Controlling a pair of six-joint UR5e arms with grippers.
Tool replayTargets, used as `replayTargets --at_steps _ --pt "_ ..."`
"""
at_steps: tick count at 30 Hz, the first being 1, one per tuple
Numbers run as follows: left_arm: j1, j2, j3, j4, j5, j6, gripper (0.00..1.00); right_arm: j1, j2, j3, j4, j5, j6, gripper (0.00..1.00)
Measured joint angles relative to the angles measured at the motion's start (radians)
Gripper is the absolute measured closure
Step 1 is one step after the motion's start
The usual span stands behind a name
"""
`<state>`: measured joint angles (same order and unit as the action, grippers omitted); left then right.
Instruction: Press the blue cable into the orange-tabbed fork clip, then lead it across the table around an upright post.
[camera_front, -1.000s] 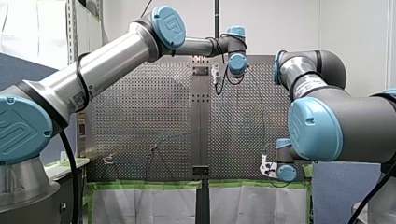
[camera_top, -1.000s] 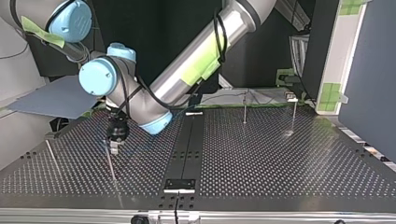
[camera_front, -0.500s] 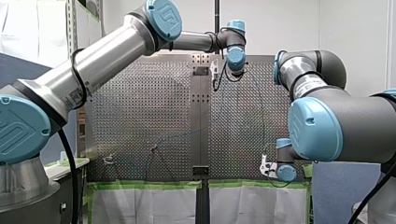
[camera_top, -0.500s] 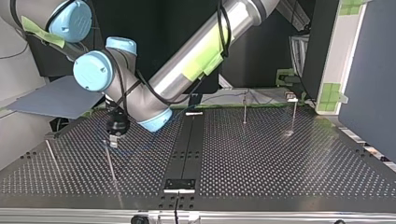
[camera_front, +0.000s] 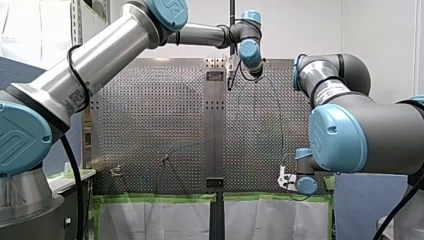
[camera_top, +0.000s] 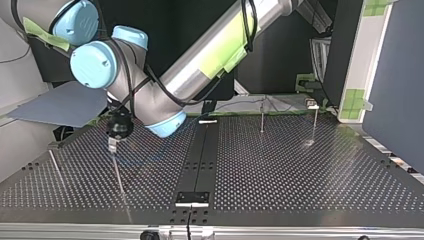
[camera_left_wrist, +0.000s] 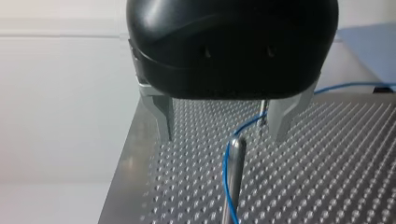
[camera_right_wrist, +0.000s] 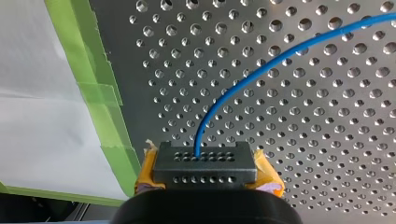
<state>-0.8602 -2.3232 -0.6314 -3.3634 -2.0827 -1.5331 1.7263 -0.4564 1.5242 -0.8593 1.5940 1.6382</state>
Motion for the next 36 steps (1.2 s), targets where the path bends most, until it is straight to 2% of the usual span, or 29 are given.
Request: replayTargets --at_steps 8,36 --pt "-0.001 0.000 0.010 -0.044 0.024 0.002 0.00 0.001 0.000 0.000 0.001 0.000 -0.004 1.00" --pt "0.003 0.000 0.009 -0.054 0.010 -0.014 0.00 0.002 0.000 0.000 0.004 0.000 -0.010 1.00"
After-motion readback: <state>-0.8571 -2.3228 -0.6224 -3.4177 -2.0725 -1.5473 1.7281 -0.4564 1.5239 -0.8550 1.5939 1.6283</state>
